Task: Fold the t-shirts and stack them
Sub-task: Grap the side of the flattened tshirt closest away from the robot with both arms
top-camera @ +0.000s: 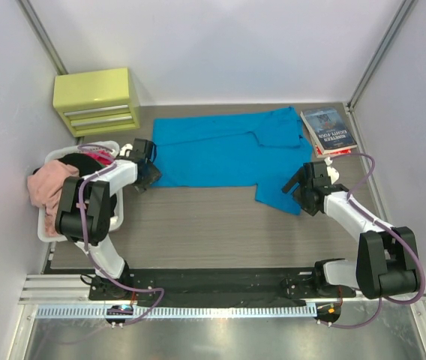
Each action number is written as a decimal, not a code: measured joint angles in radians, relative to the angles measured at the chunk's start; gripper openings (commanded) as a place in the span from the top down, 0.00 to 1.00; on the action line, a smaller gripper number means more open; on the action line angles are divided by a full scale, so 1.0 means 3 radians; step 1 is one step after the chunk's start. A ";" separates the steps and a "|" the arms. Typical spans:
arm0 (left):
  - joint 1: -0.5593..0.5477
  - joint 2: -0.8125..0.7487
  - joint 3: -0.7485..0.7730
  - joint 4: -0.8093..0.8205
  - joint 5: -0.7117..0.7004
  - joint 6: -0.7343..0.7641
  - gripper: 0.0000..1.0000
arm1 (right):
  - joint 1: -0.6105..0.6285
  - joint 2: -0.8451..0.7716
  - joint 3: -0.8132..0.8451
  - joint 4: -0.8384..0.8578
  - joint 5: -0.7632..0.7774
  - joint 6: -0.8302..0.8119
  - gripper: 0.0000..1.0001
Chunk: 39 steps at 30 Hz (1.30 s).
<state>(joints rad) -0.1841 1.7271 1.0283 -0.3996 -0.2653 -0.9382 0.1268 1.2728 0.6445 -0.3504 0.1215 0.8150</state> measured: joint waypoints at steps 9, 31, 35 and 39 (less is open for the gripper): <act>0.0010 0.0047 0.0013 0.0045 -0.0086 0.0015 0.58 | 0.0000 -0.0001 0.0010 0.0022 0.0004 0.0000 0.11; 0.0010 0.0159 0.0108 0.0031 -0.0090 0.0084 1.00 | -0.0025 0.0060 0.0010 -0.0051 0.0167 0.0113 0.17; 0.0010 0.0161 0.0113 0.0025 -0.0088 0.0085 1.00 | -0.0037 0.0056 0.0010 -0.0136 0.0172 0.0122 0.23; 0.0010 0.0161 0.0113 0.0025 -0.0086 0.0088 1.00 | -0.0037 -0.0011 -0.0010 -0.0287 0.0163 0.0144 0.25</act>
<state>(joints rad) -0.1810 1.7756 1.0622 -0.3920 -0.2913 -0.9119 0.1158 1.2694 0.6415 -0.4366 0.1703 0.8581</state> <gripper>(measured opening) 0.005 0.756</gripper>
